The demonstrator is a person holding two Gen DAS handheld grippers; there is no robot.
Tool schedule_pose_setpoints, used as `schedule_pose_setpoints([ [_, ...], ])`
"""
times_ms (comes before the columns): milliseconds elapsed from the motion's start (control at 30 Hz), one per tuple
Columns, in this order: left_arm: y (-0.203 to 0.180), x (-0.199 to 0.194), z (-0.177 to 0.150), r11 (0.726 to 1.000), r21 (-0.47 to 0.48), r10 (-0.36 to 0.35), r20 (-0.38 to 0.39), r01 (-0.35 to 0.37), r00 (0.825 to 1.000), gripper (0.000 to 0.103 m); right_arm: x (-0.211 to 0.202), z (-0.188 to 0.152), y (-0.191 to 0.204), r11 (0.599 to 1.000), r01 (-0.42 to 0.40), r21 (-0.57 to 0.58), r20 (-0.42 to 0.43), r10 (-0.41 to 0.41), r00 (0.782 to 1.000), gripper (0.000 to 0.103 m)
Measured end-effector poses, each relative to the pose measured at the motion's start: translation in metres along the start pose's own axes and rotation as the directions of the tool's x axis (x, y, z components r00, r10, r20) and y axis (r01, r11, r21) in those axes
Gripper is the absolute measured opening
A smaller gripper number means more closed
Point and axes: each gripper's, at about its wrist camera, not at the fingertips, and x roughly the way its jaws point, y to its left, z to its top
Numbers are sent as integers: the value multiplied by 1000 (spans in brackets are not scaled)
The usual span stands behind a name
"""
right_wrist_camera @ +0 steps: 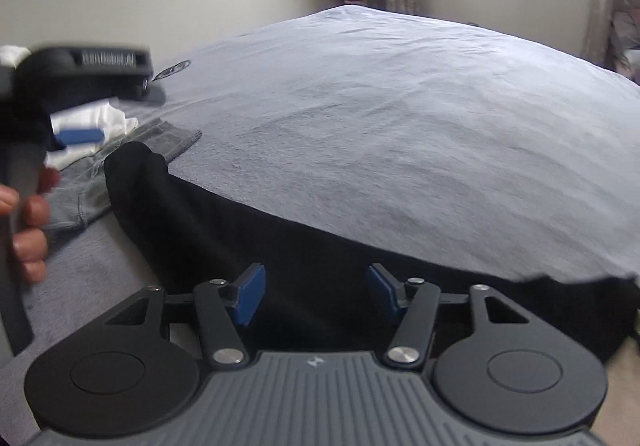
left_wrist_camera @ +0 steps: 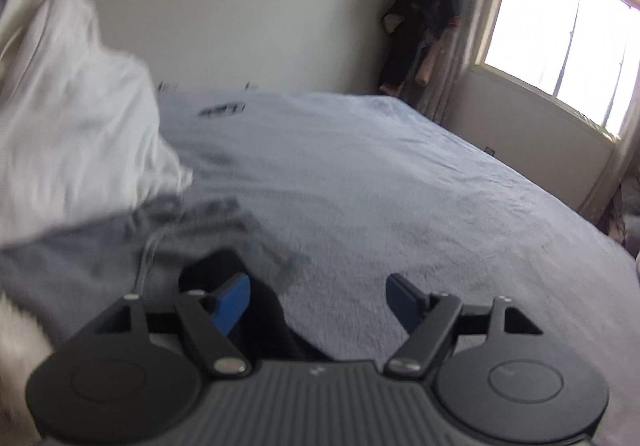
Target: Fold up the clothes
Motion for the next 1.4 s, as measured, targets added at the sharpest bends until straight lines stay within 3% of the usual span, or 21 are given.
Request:
schedule_pose_setpoints([
  [133, 8, -3, -7, 998, -66, -8, -99, 2, 995, 77, -26, -8, -4, 999, 54, -1, -13, -54, 998, 60],
  [200, 12, -11, -7, 995, -87, -58, -162, 45, 985, 77, -38, -12, -2, 998, 62, 6, -13, -62, 998, 60],
  [333, 13, -55, 0, 993, -23, -115, -196, 112, 974, 77, -50, -21, 11, 999, 44, 32, -26, -43, 999, 54],
  [500, 28, -108, -2, 986, 90, -128, -142, 142, 982, 78, -54, -23, 31, 999, 10, 53, -12, -9, 1000, 49],
  [667, 68, -133, -13, 988, 54, -140, -100, 146, 985, 79, -62, -16, 34, 1000, -6, 23, 10, 6, 1000, 48],
  [733, 86, -136, -14, 985, 6, -172, -128, 174, 977, 79, -65, -12, 34, 1000, -6, -12, 22, 6, 1000, 48],
  [833, 101, -140, 2, 957, -31, -290, -161, 289, 943, 79, -64, -3, 35, 998, -25, -55, 28, 27, 999, 48],
  [867, 104, -143, 11, 943, -22, -331, -156, 332, 931, 79, -62, -1, 36, 997, -36, -68, 26, 38, 999, 48],
  [933, 116, -155, 30, 928, -31, -373, -92, 371, 923, 79, -53, 3, 42, 994, -58, -95, 26, 61, 998, 48],
  [1100, 159, -180, 59, 936, -34, -351, 18, 351, 936, 79, -20, 9, 81, 974, -151, -166, 22, 156, 987, 40],
  [1200, 188, -179, 66, 942, -94, -321, 26, 322, 947, 79, 5, 11, 115, 949, -216, -229, -2, 221, 975, 38],
  [1400, 232, -161, 68, 913, -254, -317, 58, 321, 947, 78, 52, 16, 174, 897, -239, -372, -27, 247, 969, 37],
])
